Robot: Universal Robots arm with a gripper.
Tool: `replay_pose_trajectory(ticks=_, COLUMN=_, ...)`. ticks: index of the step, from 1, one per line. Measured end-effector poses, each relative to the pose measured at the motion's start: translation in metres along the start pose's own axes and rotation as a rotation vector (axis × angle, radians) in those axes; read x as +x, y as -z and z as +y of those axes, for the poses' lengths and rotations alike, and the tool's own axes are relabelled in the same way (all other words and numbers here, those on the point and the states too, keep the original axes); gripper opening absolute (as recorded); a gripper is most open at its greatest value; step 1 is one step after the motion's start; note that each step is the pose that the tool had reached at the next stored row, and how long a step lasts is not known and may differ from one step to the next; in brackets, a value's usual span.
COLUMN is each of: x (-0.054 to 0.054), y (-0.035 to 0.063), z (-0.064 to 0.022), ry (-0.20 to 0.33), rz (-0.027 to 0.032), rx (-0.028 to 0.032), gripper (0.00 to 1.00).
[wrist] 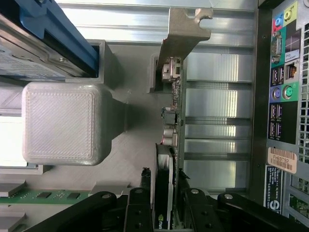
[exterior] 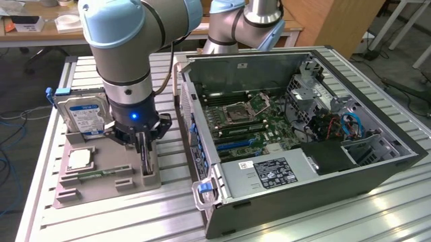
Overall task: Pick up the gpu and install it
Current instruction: 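Pick up the gpu and move the gpu toward the slot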
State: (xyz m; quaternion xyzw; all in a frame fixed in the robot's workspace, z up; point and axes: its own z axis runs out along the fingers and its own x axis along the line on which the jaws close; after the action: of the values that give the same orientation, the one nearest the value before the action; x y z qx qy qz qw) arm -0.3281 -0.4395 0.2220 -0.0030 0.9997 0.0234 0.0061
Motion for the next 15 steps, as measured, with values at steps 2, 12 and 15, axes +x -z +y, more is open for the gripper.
replay_pose_trajectory(ticks=2, x=0.0000, y=0.0000, z=0.0000, ry=0.000, rz=0.0001, rx=0.0000, gripper=0.33)
replay_pose_trajectory(ticks=12, x=0.0000, y=0.0001, z=0.0000, ry=0.000, rz=0.0002, rx=0.0001, gripper=0.27)
replay_pose_trajectory(ticks=15, x=0.0000, y=0.0000, z=0.0000, ry=0.000, rz=0.0002, rx=0.0001, gripper=0.27)
